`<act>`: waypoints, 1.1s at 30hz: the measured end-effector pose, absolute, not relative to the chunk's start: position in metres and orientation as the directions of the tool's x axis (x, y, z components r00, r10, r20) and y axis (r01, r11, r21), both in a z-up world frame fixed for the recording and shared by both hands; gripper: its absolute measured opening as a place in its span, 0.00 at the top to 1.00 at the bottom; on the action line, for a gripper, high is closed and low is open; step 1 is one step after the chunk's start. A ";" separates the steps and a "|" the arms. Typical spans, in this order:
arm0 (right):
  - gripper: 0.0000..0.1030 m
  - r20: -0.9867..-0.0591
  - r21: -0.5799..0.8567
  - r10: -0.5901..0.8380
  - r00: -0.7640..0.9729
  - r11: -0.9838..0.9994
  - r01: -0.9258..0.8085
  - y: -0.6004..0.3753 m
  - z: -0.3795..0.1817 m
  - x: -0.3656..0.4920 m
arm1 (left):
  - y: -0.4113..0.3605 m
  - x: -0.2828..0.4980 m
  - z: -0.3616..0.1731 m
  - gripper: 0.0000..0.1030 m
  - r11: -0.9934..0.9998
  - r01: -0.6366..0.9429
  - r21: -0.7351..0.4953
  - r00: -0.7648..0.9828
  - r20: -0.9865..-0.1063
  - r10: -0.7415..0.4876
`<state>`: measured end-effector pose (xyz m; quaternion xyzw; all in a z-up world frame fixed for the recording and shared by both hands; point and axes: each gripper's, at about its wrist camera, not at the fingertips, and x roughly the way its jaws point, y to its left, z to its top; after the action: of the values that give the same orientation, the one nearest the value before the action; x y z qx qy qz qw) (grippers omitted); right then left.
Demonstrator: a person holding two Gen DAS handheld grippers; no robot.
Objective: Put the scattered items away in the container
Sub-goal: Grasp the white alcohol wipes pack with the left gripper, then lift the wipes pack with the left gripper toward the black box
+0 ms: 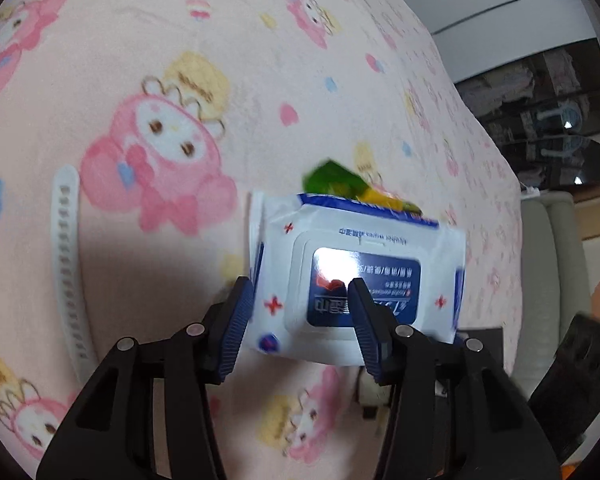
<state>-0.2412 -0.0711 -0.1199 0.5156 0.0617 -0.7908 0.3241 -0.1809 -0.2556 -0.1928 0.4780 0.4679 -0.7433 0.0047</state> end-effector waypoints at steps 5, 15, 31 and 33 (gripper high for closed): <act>0.62 -0.864 0.277 -0.446 -0.233 -0.808 0.519 -0.029 -0.134 -0.194 | -0.254 -0.170 -0.171 0.60 -0.640 0.462 -0.614 -0.565 -0.760 0.321; 0.61 -0.857 0.313 -0.450 -0.252 -0.842 0.439 -0.030 -0.164 -0.215 | -0.239 -0.191 -0.197 0.47 -0.727 0.466 -0.505 -0.422 -0.849 0.318; 0.62 -0.833 0.352 -0.470 -0.291 -0.857 0.377 0.055 -0.131 -0.136 | -0.126 -0.154 -0.171 0.51 -0.844 0.233 -0.484 -0.275 -0.865 0.420; 0.62 -0.832 0.354 -0.473 -0.289 -0.855 0.380 0.058 -0.128 -0.136 | -0.126 -0.151 -0.168 0.51 -0.846 0.257 -0.466 -0.290 -0.873 0.392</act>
<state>-0.1356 0.0585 -0.1285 0.5334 -0.0438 -0.8018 0.2661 -0.1511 -0.1264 -0.1682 0.5940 0.2735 -0.7552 -0.0447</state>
